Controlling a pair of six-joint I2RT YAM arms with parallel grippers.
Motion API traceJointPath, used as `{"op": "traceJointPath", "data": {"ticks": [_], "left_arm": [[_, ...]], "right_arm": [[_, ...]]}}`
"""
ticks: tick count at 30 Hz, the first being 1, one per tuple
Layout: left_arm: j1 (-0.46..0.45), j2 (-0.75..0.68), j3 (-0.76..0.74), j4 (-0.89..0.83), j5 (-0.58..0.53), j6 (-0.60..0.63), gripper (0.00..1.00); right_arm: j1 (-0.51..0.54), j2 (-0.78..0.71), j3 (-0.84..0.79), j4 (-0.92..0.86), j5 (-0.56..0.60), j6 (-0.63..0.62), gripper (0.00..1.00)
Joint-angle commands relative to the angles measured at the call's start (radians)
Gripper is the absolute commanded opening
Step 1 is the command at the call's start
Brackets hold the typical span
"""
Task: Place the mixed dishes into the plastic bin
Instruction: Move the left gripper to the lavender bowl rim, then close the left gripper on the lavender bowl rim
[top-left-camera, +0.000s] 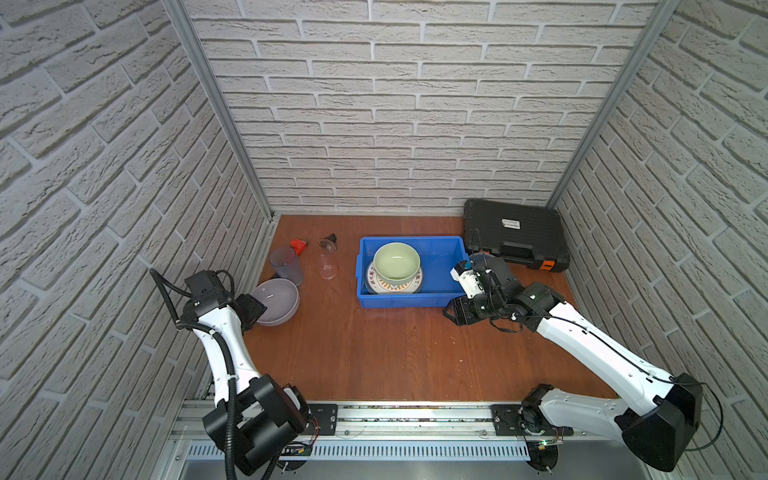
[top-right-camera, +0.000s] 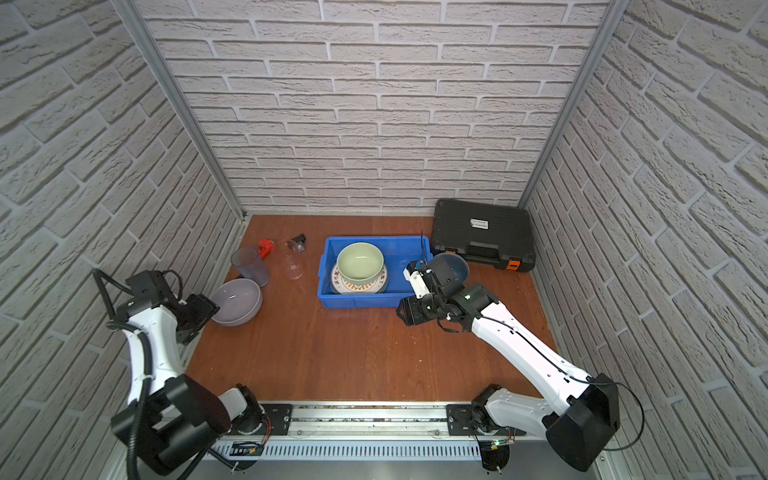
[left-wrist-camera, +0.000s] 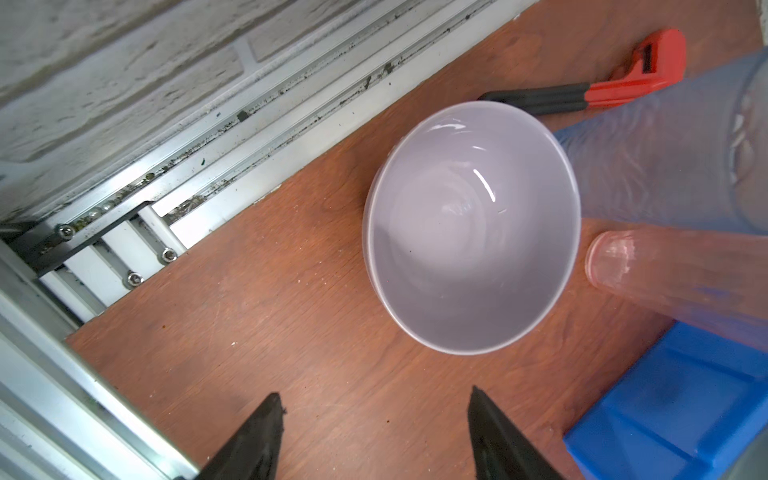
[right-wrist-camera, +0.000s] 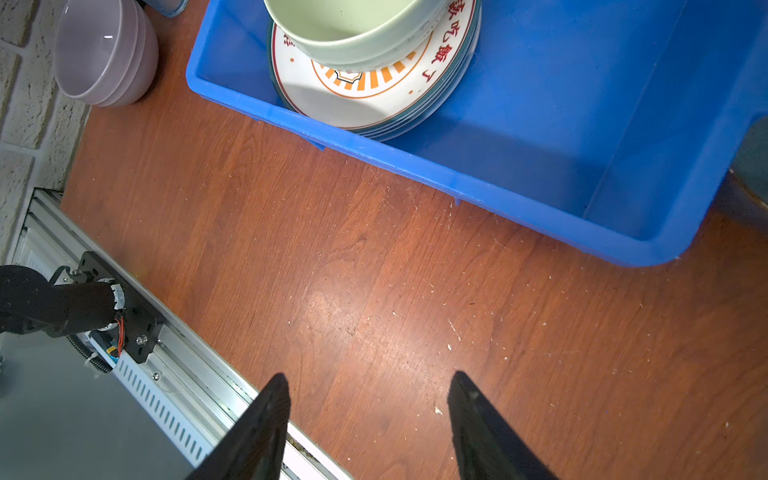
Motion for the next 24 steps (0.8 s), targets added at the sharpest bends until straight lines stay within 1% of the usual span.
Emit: {"op": "traceJointPath", "data": {"ticks": [1,5,8,14,20,23,24], "left_arm": [[0.006,0.031,-0.032,0.108,0.002,0.015,0.67],[0.007,0.094,-0.056,0.183,0.012,0.01,0.62],[0.007,0.15,-0.045,0.212,0.024,0.001,0.56],[0.001,0.238,-0.003,0.238,-0.025,-0.007,0.49],[-0.056,0.327,0.033,0.25,-0.056,-0.016,0.45],[-0.083,0.364,0.047,0.268,-0.062,-0.025,0.39],[-0.097,0.378,0.054,0.271,-0.072,-0.028,0.39]], "right_arm": [[0.007,-0.034,0.01,0.014,0.001,0.019,0.63],[0.006,-0.052,0.006,0.021,0.002,0.04,0.62],[0.008,-0.06,0.009,0.02,0.007,0.053,0.62],[0.008,-0.073,0.009,0.028,0.007,0.073,0.62],[0.01,-0.073,0.014,0.035,0.004,0.088,0.61],[0.011,-0.079,0.018,0.035,0.003,0.092,0.61],[0.011,-0.082,0.018,0.033,0.004,0.092,0.61]]}}
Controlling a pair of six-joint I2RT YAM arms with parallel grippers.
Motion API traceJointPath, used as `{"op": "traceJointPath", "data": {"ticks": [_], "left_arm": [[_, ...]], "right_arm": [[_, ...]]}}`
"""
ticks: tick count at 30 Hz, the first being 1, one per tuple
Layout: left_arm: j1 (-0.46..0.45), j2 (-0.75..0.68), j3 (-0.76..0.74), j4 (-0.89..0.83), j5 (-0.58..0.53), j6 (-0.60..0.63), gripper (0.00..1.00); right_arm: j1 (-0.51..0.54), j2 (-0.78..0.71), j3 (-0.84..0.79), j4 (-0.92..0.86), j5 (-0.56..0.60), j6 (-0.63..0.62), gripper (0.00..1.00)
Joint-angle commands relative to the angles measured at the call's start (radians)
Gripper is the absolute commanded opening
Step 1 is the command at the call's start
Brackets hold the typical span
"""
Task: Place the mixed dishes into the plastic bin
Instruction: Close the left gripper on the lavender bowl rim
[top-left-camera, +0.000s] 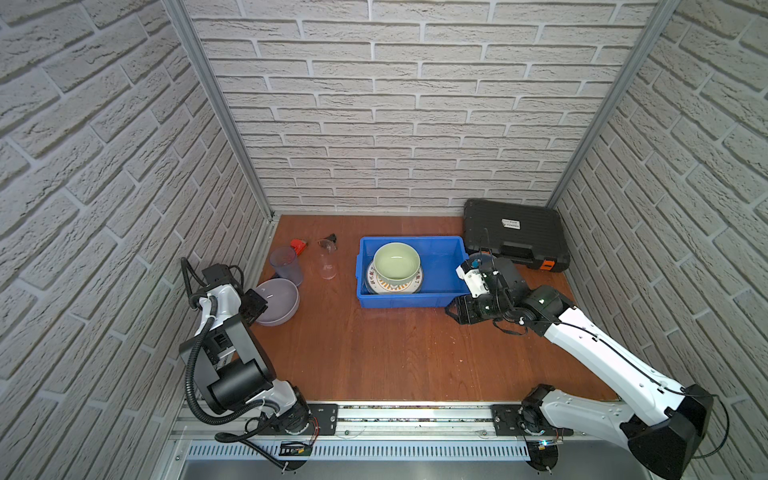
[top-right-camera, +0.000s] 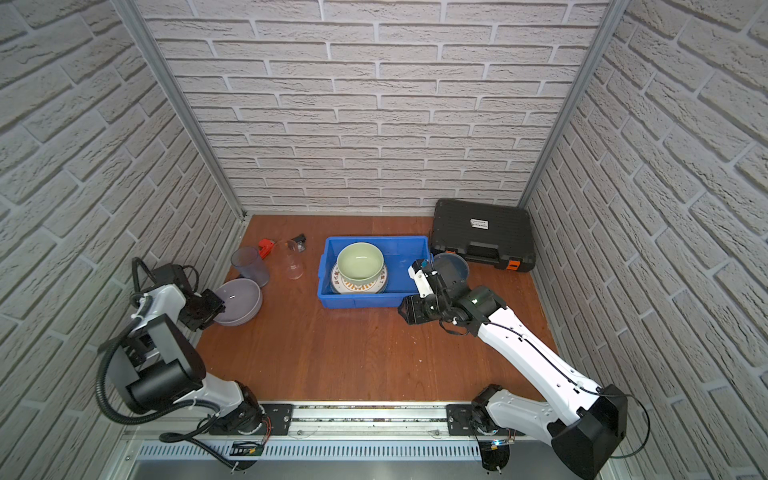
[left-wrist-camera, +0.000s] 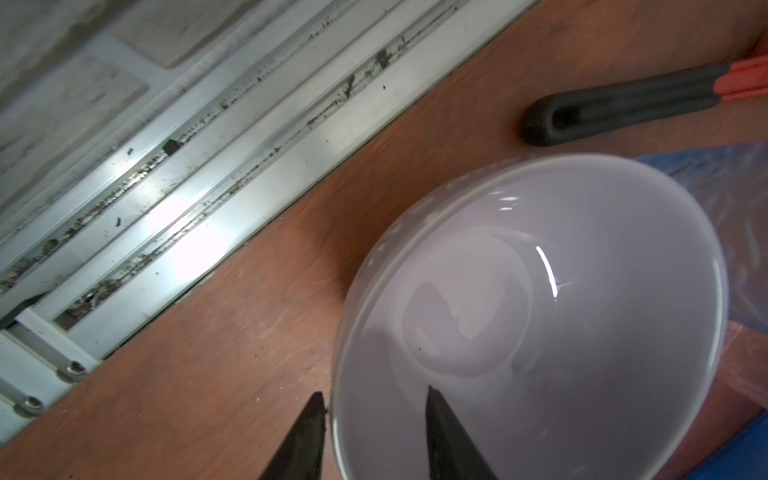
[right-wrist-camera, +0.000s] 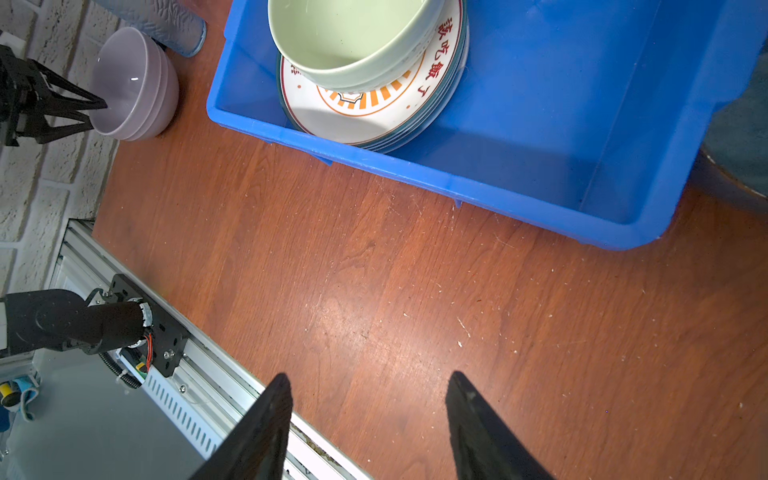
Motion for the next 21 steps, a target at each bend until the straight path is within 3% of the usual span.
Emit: {"op": "traceJointPath", "data": {"ticks": [1,11,16,21], "left_arm": [[-0.035,0.037,0.035,0.041,-0.034,-0.015,0.38],[-0.106,0.077,0.01,0.061,-0.072,-0.042,0.32],[-0.114,0.072,-0.004,0.06,-0.08,-0.047,0.23],[-0.114,0.048,-0.034,0.061,-0.078,-0.058,0.21]], "right_arm": [[0.011,-0.032,0.02,0.031,0.004,0.011,0.61],[0.012,-0.077,0.012,0.009,0.023,0.011,0.61],[0.011,-0.088,0.009,0.0,0.035,0.01,0.61],[0.012,-0.087,0.011,0.003,0.034,0.011,0.61]]}}
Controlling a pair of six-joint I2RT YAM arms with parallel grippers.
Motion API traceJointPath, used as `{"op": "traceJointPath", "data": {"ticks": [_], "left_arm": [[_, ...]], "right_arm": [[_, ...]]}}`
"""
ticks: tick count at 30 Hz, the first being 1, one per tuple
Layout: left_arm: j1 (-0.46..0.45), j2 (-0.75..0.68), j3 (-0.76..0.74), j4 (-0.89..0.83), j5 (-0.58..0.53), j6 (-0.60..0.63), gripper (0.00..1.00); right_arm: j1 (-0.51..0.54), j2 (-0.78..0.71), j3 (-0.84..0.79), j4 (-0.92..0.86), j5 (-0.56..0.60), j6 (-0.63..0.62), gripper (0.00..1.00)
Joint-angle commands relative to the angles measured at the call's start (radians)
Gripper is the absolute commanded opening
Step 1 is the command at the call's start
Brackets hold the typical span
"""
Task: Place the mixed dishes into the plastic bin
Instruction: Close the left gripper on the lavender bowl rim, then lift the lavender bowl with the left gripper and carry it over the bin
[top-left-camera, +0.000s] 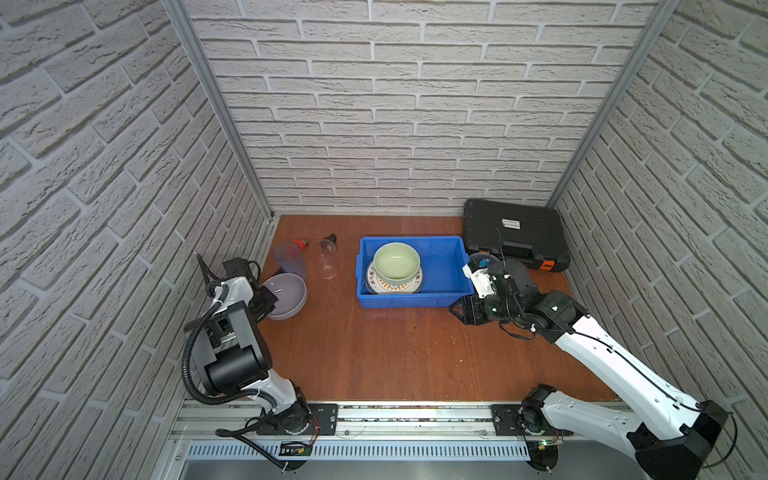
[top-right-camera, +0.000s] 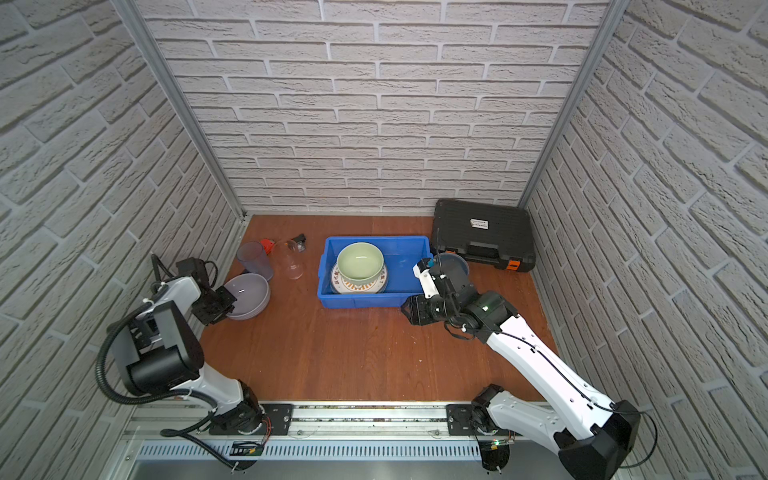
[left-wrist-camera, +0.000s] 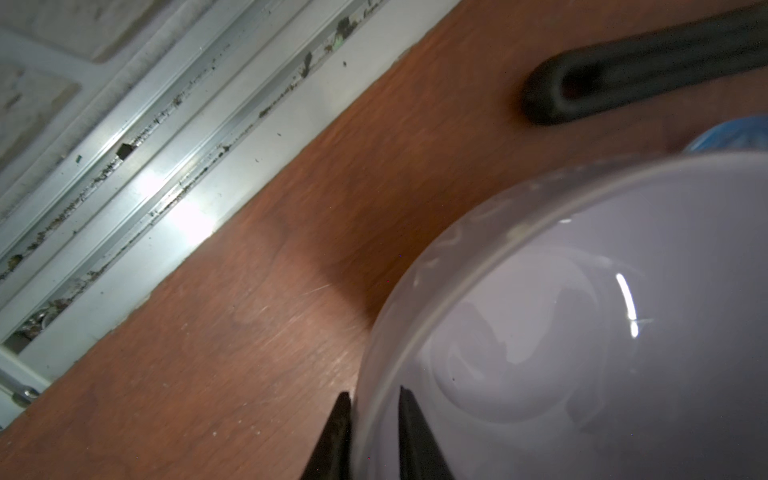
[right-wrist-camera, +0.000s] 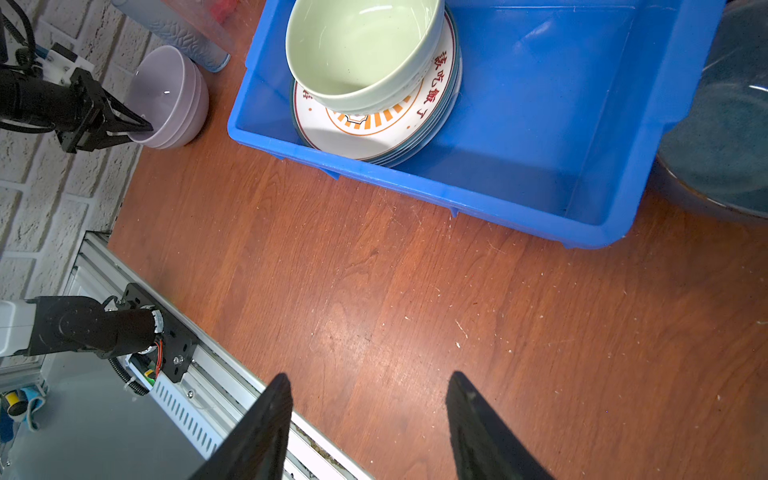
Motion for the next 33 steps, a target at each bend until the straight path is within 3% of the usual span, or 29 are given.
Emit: {"op": "traceJointPath", "data": {"ticks": [1,9,18,24,33], "left_arm": [[-0.006,-0.032,-0.03,0.017,0.004,-0.013,0.17],[-0.008,-0.092,-0.035,-0.028,0.009,0.005,0.0],[-0.01,-0.185,-0.008,-0.134,0.027,0.094,0.0],[-0.015,-0.318,-0.018,-0.215,0.066,0.139,0.0],[-0.078,-0.413,0.153,-0.395,0.099,0.157,0.0]], "right_arm": [[0.011,-0.014,0.012,0.013,0.014,0.004,0.61],[0.011,-0.02,0.003,0.018,0.015,0.003,0.61],[0.01,-0.016,-0.008,0.032,0.008,0.004,0.61],[0.011,-0.011,-0.018,0.036,0.015,0.006,0.61],[0.01,-0.001,-0.025,0.049,0.012,0.013,0.61]]}}
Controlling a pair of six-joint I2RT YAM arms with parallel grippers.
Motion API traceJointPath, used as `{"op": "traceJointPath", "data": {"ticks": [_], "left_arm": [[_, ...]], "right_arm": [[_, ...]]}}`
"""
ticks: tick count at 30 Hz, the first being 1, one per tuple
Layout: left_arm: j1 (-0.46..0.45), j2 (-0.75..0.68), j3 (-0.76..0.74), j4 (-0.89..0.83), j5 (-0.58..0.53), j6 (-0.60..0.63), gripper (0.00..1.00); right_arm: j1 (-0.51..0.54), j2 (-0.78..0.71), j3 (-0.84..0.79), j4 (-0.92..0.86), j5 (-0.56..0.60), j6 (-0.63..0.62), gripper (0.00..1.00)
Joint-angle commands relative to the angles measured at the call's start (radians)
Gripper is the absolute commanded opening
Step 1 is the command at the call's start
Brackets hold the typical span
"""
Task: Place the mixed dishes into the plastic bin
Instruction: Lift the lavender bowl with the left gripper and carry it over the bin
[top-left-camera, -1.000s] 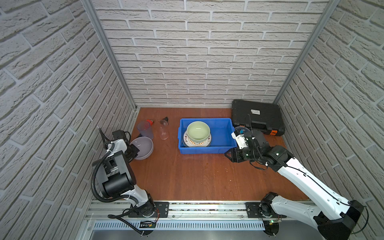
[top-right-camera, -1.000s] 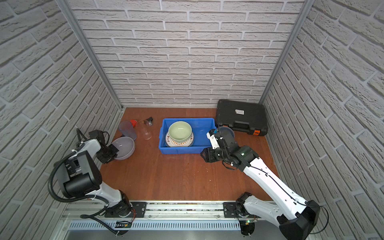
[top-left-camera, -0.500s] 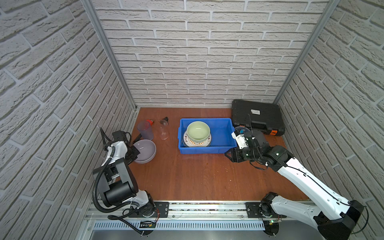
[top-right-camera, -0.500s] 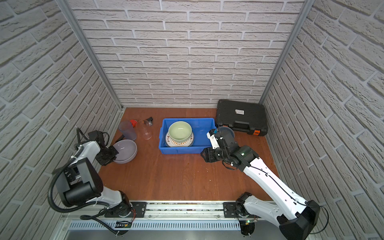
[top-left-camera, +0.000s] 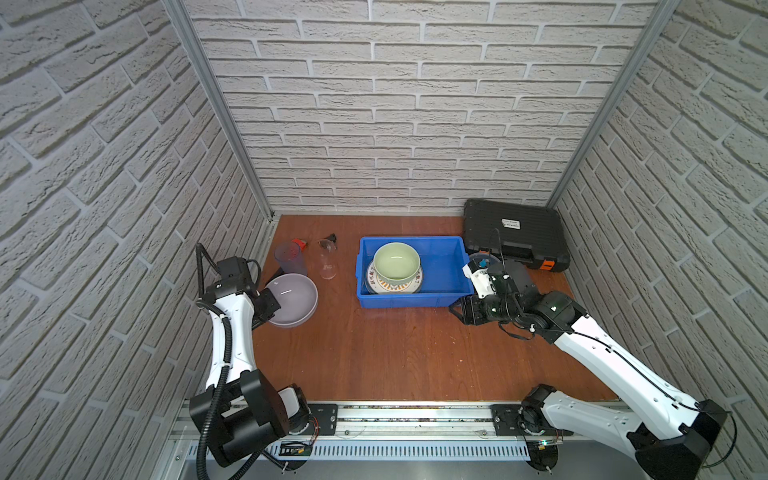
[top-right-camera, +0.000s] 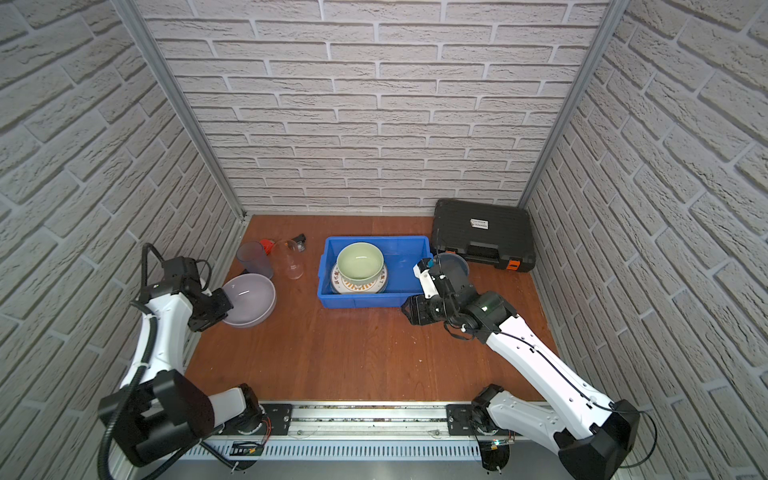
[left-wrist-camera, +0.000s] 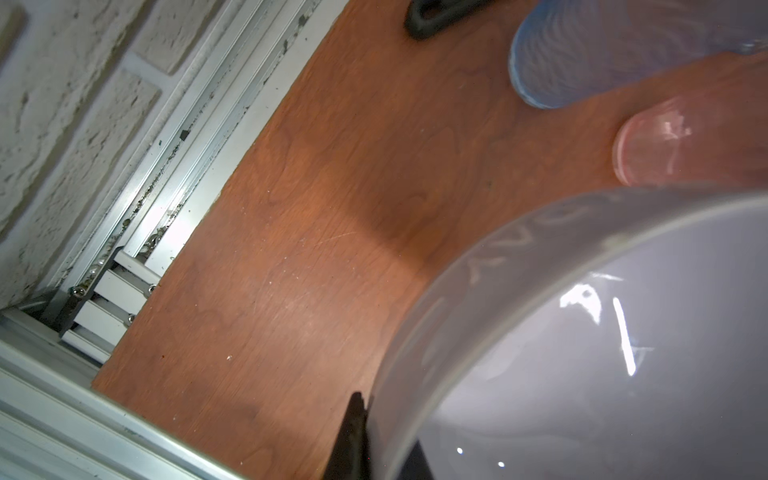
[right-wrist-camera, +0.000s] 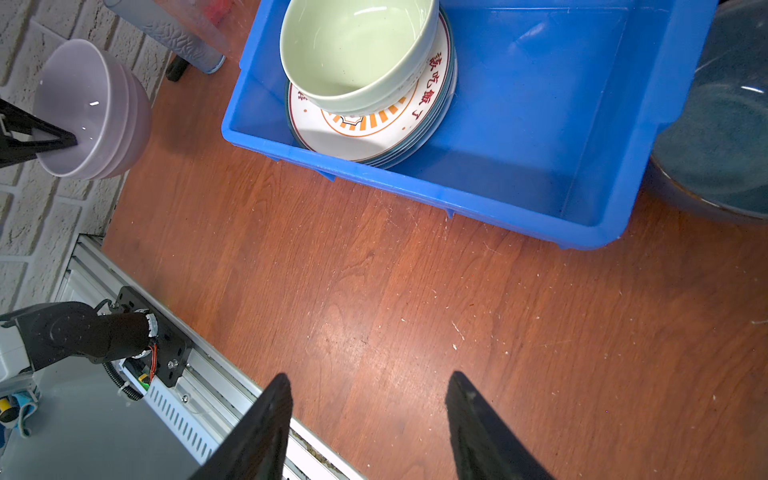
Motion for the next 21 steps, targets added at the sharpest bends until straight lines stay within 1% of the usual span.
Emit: {"op": "traceJointPath", "data": {"ticks": [1,5,11,14,17,21], "left_arm": [[-0.026,-0.021,0.106,-0.05,0.081,0.012,0.0],[-0.102,0.011,0.205,-0.103,0.11,0.013,0.0],[-0.268,0.094,0.354,-0.127,0.138,-0.016,0.0],[-0.349,0.162,0.438,-0.135,0.138,-0.027,0.0],[-0.434,0.244,0.542,-0.159,0.1,-0.024,0.0],[-0.522,0.36,0.679,-0.172,0.106,-0.026,0.0]], "right_arm": [[0.012,-0.002,-0.015,0.036,0.002,0.012,0.61],[0.012,-0.006,-0.017,0.036,0.006,0.013,0.61],[0.012,-0.002,-0.022,0.036,0.008,0.012,0.61],[0.012,0.002,-0.023,0.039,0.008,0.011,0.61],[0.012,0.002,-0.023,0.043,0.007,0.009,0.61],[0.012,-0.001,-0.02,0.042,0.006,0.006,0.61]]}}
